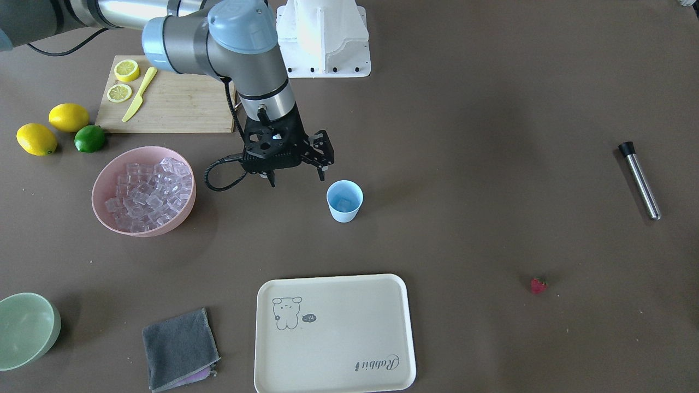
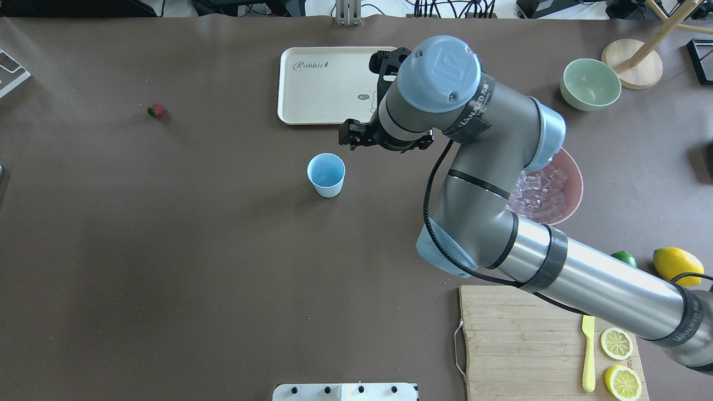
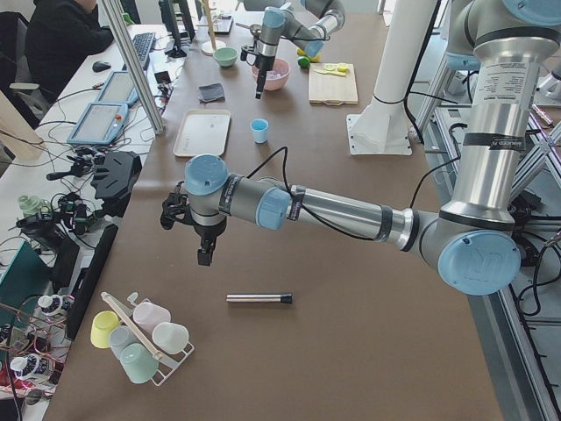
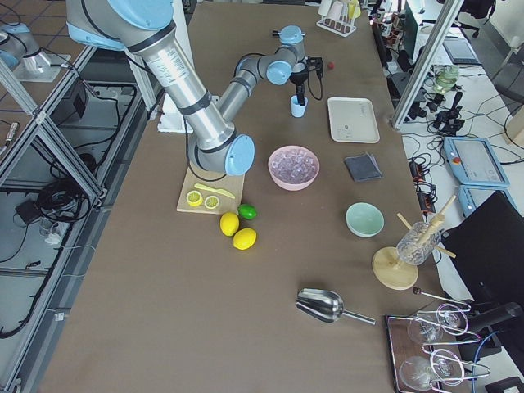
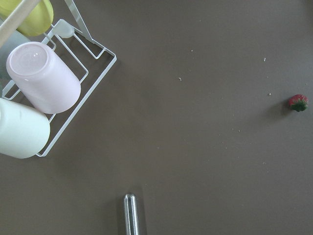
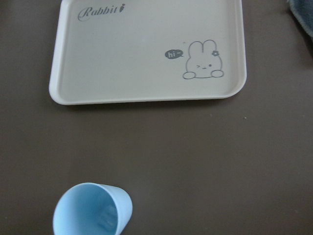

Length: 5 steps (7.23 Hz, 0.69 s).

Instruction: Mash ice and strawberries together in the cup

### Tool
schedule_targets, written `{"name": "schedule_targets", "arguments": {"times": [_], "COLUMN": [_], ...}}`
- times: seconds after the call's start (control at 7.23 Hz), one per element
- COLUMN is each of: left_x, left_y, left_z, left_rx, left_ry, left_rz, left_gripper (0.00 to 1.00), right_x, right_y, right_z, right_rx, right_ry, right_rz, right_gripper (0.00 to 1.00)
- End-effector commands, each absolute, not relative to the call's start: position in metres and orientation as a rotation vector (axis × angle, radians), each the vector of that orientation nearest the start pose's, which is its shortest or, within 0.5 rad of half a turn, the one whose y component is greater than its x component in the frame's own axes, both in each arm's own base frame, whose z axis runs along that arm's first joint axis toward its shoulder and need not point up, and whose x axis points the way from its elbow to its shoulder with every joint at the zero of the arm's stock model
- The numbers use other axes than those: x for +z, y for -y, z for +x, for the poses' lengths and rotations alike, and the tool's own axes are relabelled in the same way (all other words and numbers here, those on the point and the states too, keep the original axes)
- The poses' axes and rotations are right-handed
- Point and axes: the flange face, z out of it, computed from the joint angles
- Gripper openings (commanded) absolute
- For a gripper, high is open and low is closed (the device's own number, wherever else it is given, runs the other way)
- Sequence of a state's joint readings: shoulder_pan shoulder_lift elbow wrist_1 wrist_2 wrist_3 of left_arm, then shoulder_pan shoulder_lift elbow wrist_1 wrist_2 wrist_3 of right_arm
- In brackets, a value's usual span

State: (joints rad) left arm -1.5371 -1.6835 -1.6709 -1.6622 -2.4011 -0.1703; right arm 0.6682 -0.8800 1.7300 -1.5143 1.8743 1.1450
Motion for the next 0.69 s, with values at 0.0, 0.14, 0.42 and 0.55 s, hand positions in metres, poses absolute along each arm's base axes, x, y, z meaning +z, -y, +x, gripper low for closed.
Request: {"name": "schedule_targets", "arguments": {"times": [0.0, 0.14, 0.42, 0.55], "left_x": [0.537, 0.536, 0.537, 0.539], "left_y": [0.547, 0.547, 0.545, 0.546], "left_z": [-0.041, -0.041, -0.042, -0.042], "left_rx": [-0.002, -0.001, -0.001, -0.003], "left_ry": [-0.846, -0.846, -0.846, -0.845], "left_rz": [0.201, 0.202, 0.204, 0.200], "left_gripper": [0.98, 0.98, 0.98, 0.98], "right_x": [0.247, 0.279, 0.323, 0.339], "right_y": [0.510, 0.500, 0.486, 0.484], "right_z": [-0.354, -0.327, -0.298, -0.299], "right_rx": [-0.013, -0.029, 0.010, 0.020], "right_ry": [0.813, 0.758, 0.700, 0.654], "right_rz": [0.213, 0.188, 0.152, 0.148], "right_gripper": [1.00, 1.00, 1.00, 1.00]}}
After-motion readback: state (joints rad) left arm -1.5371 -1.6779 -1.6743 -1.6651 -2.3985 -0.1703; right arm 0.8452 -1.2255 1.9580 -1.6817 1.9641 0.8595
